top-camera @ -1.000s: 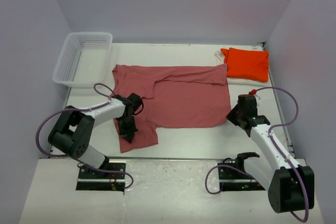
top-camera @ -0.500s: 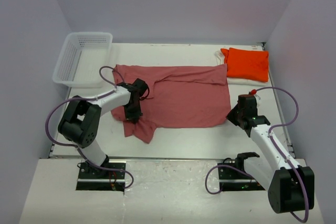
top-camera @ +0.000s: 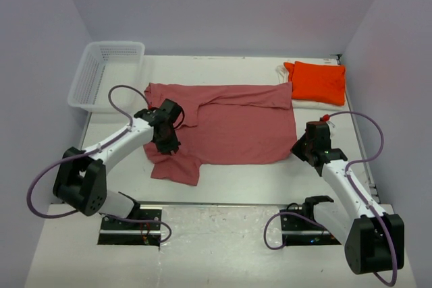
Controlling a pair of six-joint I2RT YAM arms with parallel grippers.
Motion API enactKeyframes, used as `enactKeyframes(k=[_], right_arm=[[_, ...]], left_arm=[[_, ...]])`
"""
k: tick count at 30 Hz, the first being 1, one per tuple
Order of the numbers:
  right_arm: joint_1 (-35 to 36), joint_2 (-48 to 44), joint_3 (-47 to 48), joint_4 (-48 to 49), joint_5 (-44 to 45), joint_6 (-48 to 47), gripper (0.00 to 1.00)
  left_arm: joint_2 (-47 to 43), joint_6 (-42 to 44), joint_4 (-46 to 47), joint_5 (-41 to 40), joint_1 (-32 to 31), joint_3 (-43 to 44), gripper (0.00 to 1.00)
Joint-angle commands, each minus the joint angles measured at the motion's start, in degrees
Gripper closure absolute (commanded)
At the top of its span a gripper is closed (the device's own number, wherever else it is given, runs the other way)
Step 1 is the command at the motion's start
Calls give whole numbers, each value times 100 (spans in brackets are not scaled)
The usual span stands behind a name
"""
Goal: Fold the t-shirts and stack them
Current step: Grap the side of the flattened tshirt closest away from the robot with both arms
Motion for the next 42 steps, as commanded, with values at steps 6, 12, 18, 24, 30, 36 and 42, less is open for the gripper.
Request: enactKeyframes(k=[6, 12, 18, 24, 30, 36, 42], right_arm=[[57, -143, -45, 217, -66, -108, 100], [101, -126, -45, 252, -145, -161, 100], [171, -284, -116, 287, -92, -134, 100], [198, -240, -98, 288, -119, -160, 100], [198, -232, -98, 323, -154, -169, 100], [206, -293, -133, 323, -154, -169, 100], [206, -311, -142, 331, -154, -161, 100]], left_arm=[[-1478, -1831, 168, -466, -79, -954, 77], [-1374, -2570, -559, -1284, -563, -1183, 75], [-1084, -2808, -254, -1170, -484, -1500, 68], [-899, -3282, -508, -1381, -422, -1676, 63], [-1556, -3740, -992, -1618, -273, -1816, 54], [-1506, -3547, -904, -1653, 34, -1852, 51], [-1163, -3239, -790, -1785, 280, -1738, 51]])
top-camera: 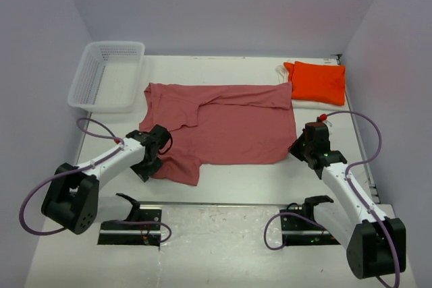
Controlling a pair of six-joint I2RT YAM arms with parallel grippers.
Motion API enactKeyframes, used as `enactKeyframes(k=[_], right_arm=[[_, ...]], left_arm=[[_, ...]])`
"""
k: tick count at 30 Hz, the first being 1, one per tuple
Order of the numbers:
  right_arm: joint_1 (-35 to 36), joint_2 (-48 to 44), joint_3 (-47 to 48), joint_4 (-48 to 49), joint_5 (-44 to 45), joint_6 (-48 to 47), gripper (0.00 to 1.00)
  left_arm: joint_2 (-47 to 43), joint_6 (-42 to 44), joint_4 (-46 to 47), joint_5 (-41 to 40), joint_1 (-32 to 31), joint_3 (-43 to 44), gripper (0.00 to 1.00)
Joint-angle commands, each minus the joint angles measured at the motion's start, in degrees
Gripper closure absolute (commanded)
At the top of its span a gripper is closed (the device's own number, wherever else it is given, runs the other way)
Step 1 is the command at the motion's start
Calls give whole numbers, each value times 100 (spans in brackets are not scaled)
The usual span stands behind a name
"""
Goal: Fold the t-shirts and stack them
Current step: Grap the side of the flattened tshirt closest away from the robot with both arms
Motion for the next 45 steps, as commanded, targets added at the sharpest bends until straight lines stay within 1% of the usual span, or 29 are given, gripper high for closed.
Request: enactKeyframes(k=[1, 2, 7, 10, 13, 18, 20, 26, 34, 40, 45], right_arm=[[23, -109, -46, 168, -31, -60, 100], [31, -118, -46, 168, -31, -60, 100], [23, -109, -46, 159, -31, -60, 100], [31, -118, -55, 159, -5, -42, 100], [31, -101, -37, 141, 4, -42, 100], [23, -74, -28, 132, 30, -25, 100], [31, -74, -28, 124, 30, -25, 100], [31, -48, -19, 106, 57, -25, 100], [23, -22, -2, 115, 39, -16, 100], [31, 5, -2, 115, 39, -34, 100], [31, 5, -2, 124, 39, -34, 100]], left_arm=[[55, 216, 41, -295, 169, 118, 51], [90, 270, 111, -251, 291, 109, 53], [283, 595, 348, -189, 433, 144, 58], [398, 770, 585, -75, 503, 153, 64], [512, 876, 735, 83, 512, 136, 65], [442, 920, 937, 312, 512, -75, 64], [328, 903, 990, 365, 512, -154, 61], [161, 929, 1070, 821, 512, -233, 57], [-208, 868, 929, 998, 512, -208, 60], [-498, 771, 552, 805, 504, -76, 60], [-534, 824, 586, 892, 504, -145, 62]])
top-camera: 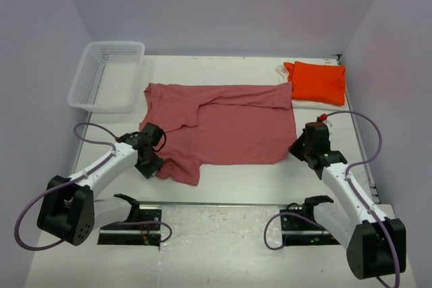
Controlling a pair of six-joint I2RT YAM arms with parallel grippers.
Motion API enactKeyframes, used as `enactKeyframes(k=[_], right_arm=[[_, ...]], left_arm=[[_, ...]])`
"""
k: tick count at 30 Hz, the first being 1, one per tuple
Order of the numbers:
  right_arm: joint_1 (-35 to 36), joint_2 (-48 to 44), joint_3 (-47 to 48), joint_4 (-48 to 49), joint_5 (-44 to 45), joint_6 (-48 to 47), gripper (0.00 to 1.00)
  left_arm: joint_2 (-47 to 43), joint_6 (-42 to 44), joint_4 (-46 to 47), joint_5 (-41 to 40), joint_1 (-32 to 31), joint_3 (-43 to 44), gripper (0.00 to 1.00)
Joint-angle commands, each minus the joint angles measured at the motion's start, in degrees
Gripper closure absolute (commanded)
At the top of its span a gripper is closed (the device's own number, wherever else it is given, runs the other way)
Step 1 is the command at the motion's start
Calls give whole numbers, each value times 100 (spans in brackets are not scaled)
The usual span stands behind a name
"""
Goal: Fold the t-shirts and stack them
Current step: Grap the side of the flattened tshirt closest away from the robot with both arms
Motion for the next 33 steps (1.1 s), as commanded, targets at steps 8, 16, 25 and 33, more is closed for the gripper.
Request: enactKeyframes(k=[8, 16, 25, 33], right_arm=[[23, 14, -2, 115, 26, -27, 100], [23, 5, -11, 115, 34, -18, 100], [31, -22, -11, 106, 61, -9, 100], [23, 14, -2, 115, 52, -9, 100]], left_arm=[[35, -13, -21, 76, 12, -39, 65], [377, 83, 629, 382, 12, -285, 71], [624, 224, 937, 603, 12, -312, 68], [519, 233, 840, 506, 12, -303, 100]])
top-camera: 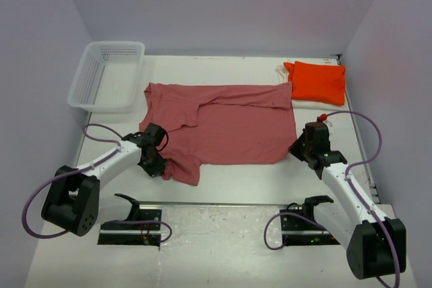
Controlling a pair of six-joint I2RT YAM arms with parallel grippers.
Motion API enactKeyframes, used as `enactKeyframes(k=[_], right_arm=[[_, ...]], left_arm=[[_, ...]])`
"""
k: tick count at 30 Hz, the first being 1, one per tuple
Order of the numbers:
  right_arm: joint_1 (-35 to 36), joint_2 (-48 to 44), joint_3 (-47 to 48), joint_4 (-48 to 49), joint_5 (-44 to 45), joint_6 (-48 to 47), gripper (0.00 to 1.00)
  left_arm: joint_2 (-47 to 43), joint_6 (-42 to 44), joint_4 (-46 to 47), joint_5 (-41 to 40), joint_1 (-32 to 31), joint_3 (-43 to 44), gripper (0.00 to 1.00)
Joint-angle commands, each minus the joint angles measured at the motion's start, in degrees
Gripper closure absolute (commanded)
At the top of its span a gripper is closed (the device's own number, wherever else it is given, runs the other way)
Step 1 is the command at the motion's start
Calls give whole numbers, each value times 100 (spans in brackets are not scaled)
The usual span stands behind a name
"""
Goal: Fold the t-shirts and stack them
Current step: Grap the side of the flattened tshirt closest away from the robot with both arms
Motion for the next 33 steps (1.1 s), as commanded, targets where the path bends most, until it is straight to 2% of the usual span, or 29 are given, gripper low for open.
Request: enactKeyframes(k=[1, 9, 14, 23, 28, 33], right_arm=[[31, 14, -2, 115, 52, -18, 100], [66, 31, 16, 141, 17, -62, 100], [611, 101, 243, -69, 508, -62, 100], [770, 146, 867, -710, 878, -150, 100], [761, 128, 1377, -1176, 1387, -308, 100], [770, 277, 1835, -1484, 1449, -352, 100]], left_arm=[[66, 10, 246, -75, 12, -128, 100], [-319, 62, -641, -515, -6, 521, 100], [-830, 291, -940, -533, -233, 760, 100], [-1910, 458, -959, -120, -296, 566, 100], [-2201, 555, -1186, -417, -296, 742, 100], [-2439, 809, -1275, -620, -296, 1005, 100]])
